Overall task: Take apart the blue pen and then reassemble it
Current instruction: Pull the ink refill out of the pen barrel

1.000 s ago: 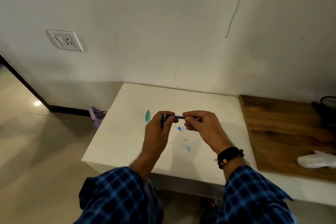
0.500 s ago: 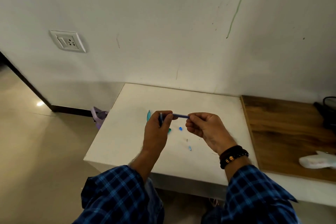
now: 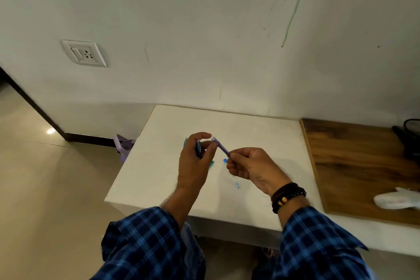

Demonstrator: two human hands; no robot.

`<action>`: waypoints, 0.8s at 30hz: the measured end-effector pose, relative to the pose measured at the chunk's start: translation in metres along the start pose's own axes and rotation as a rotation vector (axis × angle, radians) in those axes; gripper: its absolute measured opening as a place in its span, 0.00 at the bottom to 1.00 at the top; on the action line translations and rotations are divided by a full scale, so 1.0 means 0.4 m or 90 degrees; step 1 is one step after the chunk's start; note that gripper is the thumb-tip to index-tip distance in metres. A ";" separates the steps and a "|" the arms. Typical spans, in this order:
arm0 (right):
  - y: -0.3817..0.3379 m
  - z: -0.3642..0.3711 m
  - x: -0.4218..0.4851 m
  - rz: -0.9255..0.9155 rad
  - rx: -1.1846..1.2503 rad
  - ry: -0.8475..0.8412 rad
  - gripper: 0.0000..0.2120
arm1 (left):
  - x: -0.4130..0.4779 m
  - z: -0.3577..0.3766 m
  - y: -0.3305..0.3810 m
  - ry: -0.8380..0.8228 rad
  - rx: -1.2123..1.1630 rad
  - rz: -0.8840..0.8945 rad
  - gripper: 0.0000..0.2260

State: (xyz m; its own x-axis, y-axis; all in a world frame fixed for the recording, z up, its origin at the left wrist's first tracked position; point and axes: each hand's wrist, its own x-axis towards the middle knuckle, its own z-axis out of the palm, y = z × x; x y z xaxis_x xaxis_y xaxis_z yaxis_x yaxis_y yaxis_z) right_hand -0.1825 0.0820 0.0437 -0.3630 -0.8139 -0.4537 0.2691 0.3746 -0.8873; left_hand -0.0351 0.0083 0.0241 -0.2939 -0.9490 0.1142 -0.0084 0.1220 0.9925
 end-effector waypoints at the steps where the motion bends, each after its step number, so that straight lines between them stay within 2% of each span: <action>1: 0.001 0.000 -0.001 -0.003 -0.002 -0.001 0.07 | 0.000 0.000 0.001 0.004 0.004 -0.002 0.07; 4: -0.001 0.001 -0.004 -0.017 0.010 0.010 0.06 | 0.002 -0.001 -0.005 0.017 0.014 -0.003 0.05; 9: -0.017 0.004 -0.005 -0.074 0.136 0.044 0.06 | 0.009 -0.005 -0.033 0.040 0.034 -0.040 0.06; 15: -0.019 0.008 -0.004 -0.103 0.177 0.053 0.06 | 0.007 -0.001 -0.029 0.000 0.027 -0.063 0.04; 21: -0.013 0.017 0.000 -0.145 0.227 0.084 0.08 | 0.010 0.009 -0.033 -0.043 0.044 -0.096 0.07; 24: -0.014 0.025 -0.002 -0.186 0.197 0.099 0.09 | 0.012 0.011 -0.043 -0.066 0.046 -0.110 0.09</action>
State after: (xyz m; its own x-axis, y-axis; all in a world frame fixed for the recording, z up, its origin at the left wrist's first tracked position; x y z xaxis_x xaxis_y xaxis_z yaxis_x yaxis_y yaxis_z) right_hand -0.1748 0.0759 0.0499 -0.5860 -0.7809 -0.2162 0.3811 -0.0302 -0.9240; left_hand -0.0406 0.0028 0.0075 -0.3793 -0.9229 -0.0659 -0.1349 -0.0153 0.9907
